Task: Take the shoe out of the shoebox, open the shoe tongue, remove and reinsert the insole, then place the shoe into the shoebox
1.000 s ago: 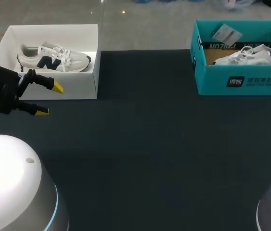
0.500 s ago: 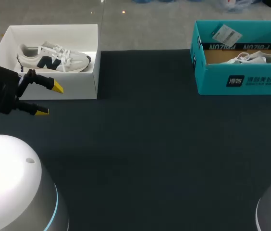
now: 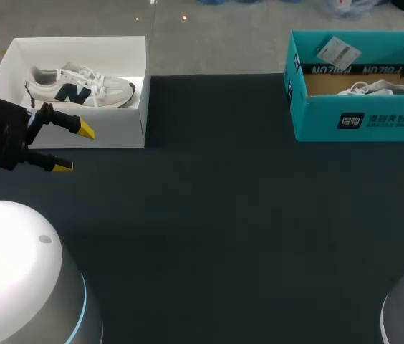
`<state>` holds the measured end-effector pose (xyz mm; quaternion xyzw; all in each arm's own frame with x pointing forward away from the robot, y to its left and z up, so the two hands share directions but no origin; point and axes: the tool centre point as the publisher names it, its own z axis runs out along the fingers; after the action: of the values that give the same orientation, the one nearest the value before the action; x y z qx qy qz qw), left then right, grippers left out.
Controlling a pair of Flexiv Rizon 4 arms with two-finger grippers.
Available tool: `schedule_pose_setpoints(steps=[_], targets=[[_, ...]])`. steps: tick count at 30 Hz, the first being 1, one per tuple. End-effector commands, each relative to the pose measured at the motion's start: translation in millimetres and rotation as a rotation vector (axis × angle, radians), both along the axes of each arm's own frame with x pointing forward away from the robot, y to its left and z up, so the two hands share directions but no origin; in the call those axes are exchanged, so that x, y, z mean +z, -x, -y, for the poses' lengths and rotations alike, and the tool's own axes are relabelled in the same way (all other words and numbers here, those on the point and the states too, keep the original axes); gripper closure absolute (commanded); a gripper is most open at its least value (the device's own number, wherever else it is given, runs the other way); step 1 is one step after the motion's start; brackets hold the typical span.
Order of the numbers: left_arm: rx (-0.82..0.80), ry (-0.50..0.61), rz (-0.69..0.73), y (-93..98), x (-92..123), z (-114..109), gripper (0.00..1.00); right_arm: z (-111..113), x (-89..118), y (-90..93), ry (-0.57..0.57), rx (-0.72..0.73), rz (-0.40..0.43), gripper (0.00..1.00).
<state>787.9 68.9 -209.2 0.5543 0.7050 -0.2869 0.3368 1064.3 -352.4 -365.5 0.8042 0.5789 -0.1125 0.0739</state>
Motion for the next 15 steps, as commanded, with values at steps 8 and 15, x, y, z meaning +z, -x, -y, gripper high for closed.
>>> schedule_pose_setpoints(steps=[8,15], targets=[[0.001,-0.005,-0.001,0.1,0,1,0.00,5,-19,-5.9,-0.015,-0.029,-0.009,1.00],[0.001,-0.005,-0.001,0.1,0,1,0.00,5,-30,-6.4,-0.012,-0.030,-0.024,1.00]])
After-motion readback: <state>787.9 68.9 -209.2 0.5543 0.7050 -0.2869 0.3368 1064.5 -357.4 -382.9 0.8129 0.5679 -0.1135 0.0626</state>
